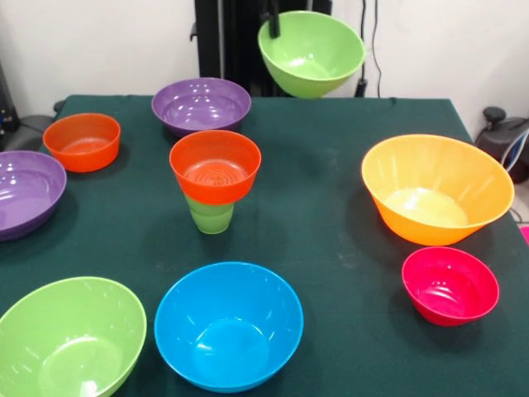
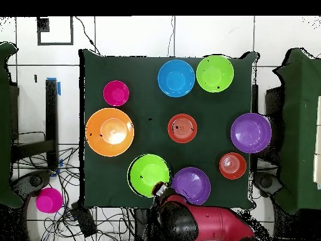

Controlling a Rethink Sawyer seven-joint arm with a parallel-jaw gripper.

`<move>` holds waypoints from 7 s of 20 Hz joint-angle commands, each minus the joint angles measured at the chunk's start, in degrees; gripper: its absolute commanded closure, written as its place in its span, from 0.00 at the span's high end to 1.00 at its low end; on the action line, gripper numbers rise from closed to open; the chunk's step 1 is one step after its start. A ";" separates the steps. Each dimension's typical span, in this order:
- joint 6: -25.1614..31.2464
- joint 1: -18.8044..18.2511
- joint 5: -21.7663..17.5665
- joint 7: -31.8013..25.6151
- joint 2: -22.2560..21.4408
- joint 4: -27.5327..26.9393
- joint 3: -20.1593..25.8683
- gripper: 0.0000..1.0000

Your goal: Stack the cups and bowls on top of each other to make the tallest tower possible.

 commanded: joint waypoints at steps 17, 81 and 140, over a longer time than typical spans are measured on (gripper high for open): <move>14.09 -12.59 0.46 -12.27 -3.82 -11.94 17.08 0.00; 18.88 -9.71 -13.10 -9.86 12.64 -27.79 12.23 0.00; 23.39 -8.69 -10.35 -7.21 7.76 -26.21 15.05 0.00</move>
